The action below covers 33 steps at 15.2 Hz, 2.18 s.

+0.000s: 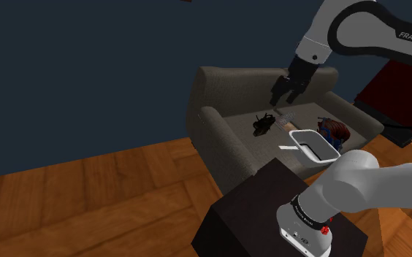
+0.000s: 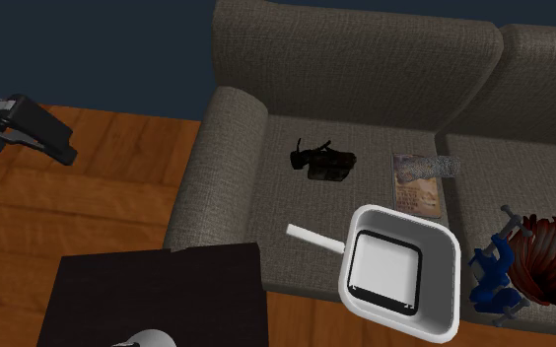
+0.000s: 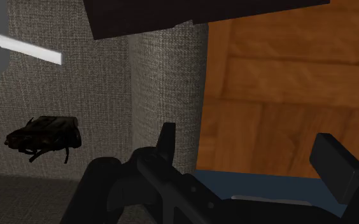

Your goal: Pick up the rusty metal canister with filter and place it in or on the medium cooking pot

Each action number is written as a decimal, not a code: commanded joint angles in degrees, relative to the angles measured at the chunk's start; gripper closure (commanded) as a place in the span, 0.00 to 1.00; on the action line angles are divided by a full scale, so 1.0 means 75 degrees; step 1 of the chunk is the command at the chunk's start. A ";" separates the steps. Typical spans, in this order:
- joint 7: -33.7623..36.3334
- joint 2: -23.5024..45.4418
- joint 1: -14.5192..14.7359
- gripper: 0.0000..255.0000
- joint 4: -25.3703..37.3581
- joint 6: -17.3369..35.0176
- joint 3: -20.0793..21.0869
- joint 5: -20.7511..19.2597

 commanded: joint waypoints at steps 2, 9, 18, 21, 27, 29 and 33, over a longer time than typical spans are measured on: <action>-0.0100 0.0084 -0.0059 0.00 -0.0118 0.0235 -0.0117 -0.0078; -0.0796 0.1000 -0.0449 0.00 -0.0667 0.1949 -0.0973 -0.0542; -0.1809 0.2953 -0.0707 0.00 -0.0613 0.4168 -0.2156 -0.0659; -0.2249 0.3753 -0.0688 0.00 -0.0403 0.4842 -0.2569 -0.0457; -0.3482 0.5533 -0.0572 0.00 0.0303 0.5950 -0.3319 0.0591; -0.4016 0.6174 -0.0581 0.00 0.0627 0.6211 -0.3480 0.1159; -0.5133 0.7479 -0.0852 0.00 0.1415 0.6525 -0.3518 0.2443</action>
